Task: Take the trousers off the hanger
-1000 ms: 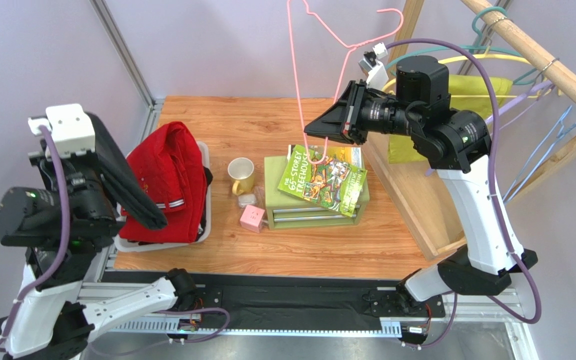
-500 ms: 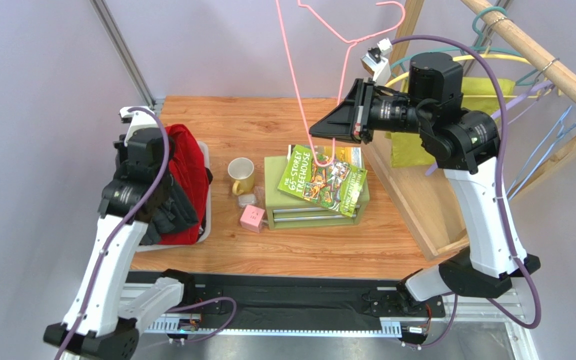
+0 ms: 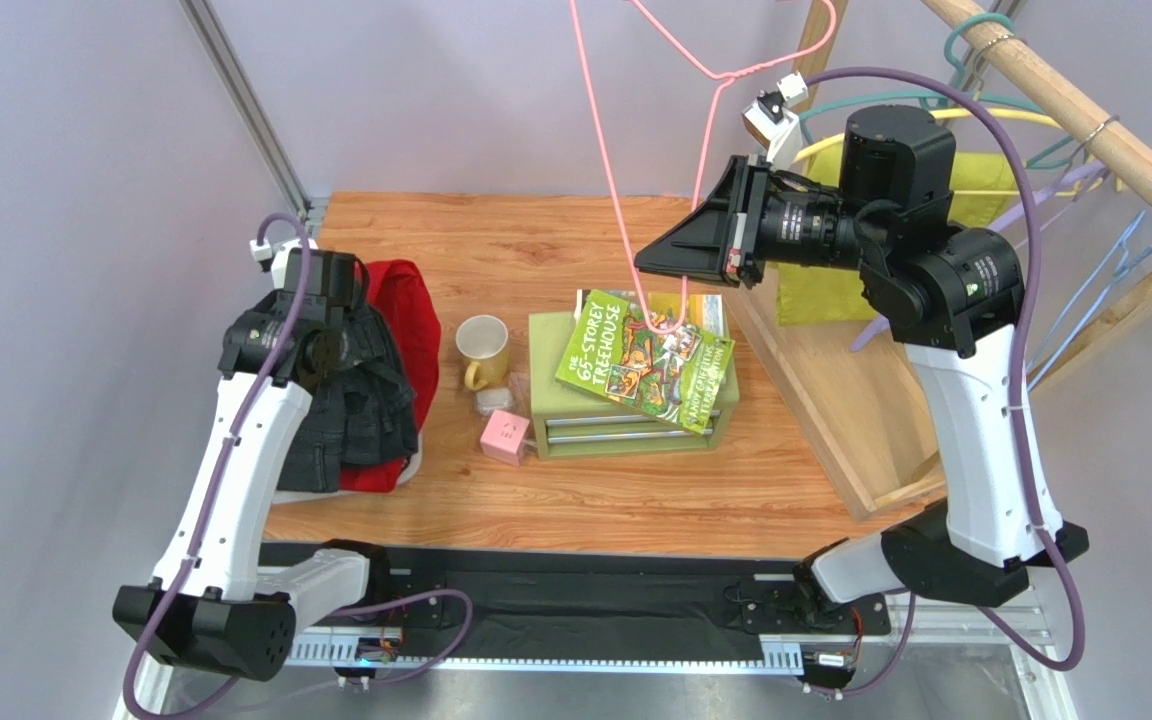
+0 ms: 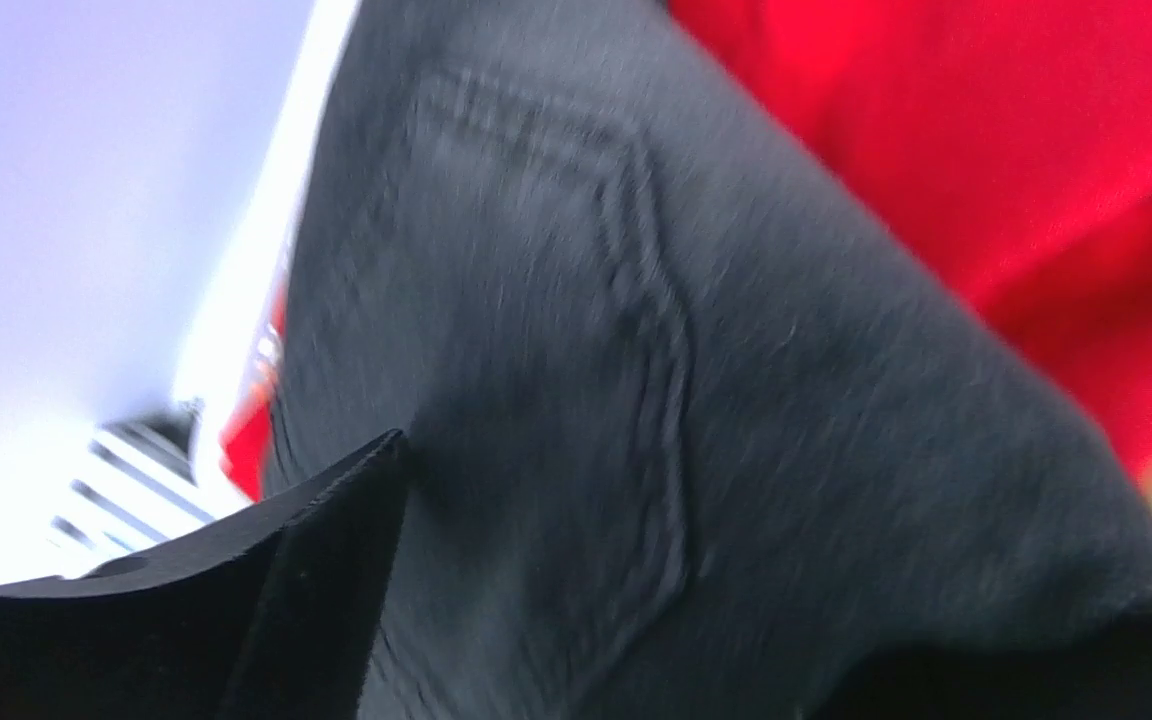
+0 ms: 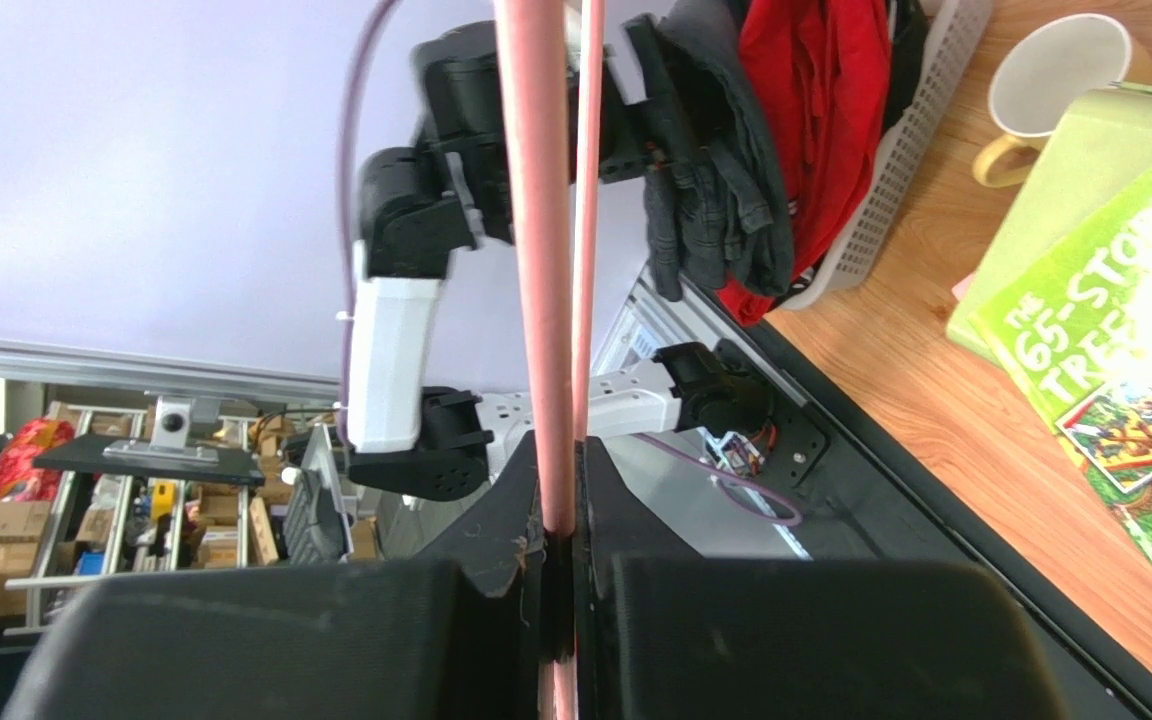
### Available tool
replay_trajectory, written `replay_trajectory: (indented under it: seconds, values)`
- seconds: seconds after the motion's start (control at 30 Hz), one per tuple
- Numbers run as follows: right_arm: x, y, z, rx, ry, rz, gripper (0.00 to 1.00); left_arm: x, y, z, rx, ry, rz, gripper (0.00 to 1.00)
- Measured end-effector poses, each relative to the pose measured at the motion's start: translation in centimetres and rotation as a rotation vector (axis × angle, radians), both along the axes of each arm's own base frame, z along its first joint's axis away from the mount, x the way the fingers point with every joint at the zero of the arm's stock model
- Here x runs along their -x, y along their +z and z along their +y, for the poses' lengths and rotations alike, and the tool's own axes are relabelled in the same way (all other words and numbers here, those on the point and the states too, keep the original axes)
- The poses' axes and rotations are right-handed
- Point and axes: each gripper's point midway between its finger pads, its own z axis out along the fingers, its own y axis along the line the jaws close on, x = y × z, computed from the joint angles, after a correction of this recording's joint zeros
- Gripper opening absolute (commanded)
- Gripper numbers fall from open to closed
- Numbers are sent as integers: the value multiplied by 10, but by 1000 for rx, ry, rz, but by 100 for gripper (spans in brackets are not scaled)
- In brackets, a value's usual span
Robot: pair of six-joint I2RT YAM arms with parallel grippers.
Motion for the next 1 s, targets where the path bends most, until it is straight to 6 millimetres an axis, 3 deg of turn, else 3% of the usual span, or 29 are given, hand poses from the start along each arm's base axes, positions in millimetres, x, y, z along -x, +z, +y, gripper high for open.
replay_trajectory:
  seconds: [0.1, 0.27, 0.37, 0.47, 0.7, 0.8, 1.0]
  values:
    - [-2, -7, -2, 29, -10, -4, 0, 12, 22, -13, 102, 9, -18, 100]
    - [-3, -21, -7, 87, -21, -13, 0, 23, 104, -36, 286, -32, -245, 100]
    - [-3, -29, -8, 122, -15, -23, 0, 30, 144, -58, 413, -126, -379, 99]
    - [3, -42, -7, 175, 7, -35, 0, 33, 182, -101, 609, -316, -507, 99]
    - [26, -89, 8, 345, 110, -63, 0, 9, 303, -223, 1036, -783, -674, 92]
    - [37, -104, 13, 401, 142, -76, 0, -6, 310, -266, 1203, -829, -615, 90]
    - [51, -112, 12, 459, 139, -147, 0, -27, 261, -309, 1454, -642, -390, 82]
